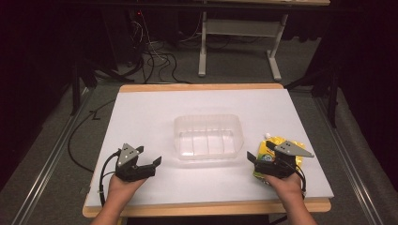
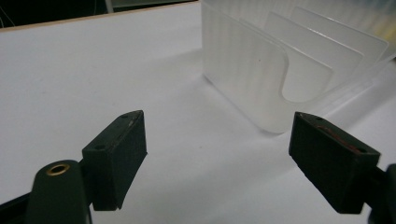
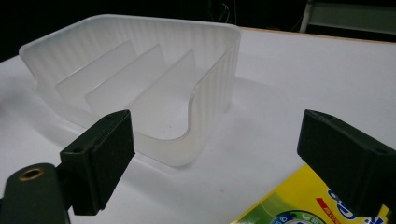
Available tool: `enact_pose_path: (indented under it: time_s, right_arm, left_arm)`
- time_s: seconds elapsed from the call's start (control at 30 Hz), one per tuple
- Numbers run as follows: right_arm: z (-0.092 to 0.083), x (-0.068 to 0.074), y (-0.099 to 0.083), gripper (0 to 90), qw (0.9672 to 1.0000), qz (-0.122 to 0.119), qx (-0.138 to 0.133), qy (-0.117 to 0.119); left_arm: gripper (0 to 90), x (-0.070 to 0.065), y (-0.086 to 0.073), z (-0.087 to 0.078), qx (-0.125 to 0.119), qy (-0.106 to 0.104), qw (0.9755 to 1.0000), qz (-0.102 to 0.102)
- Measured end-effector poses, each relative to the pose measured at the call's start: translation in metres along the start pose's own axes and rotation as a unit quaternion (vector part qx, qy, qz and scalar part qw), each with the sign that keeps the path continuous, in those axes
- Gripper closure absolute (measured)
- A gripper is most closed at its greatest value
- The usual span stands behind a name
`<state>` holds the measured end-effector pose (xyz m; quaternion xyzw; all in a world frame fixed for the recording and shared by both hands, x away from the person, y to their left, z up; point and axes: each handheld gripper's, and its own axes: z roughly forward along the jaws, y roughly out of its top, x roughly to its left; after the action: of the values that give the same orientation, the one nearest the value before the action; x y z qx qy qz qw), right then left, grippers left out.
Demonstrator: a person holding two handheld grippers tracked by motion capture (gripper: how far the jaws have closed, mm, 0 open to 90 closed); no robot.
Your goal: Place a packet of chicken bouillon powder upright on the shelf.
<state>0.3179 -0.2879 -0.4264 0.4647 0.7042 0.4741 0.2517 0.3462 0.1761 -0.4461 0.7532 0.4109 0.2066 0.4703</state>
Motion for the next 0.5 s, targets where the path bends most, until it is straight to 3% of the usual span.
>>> enact_pose_path:
  time_s: [0.13,0.33,0.5]
  right_arm:
    - [-0.003,-0.004,-0.004,10.7,1.0000,-0.002,0.003,-0.004]
    - [-0.011,-0.007,-0.007,11.4,1.0000,-0.002,0.000,-0.004]
    - [-0.014,-0.009,-0.009,18.6,1.0000,-0.007,-0.003,-0.003]
  left_arm:
    - [19.1,-0.001,0.002,0.004,-0.006,-0.001,1.0000,-0.007]
    - [19.2,-0.005,0.003,0.006,-0.002,-0.007,1.0000,0.001]
    - [21.5,-0.006,0.002,0.009,0.003,-0.018,0.9998,-0.003]
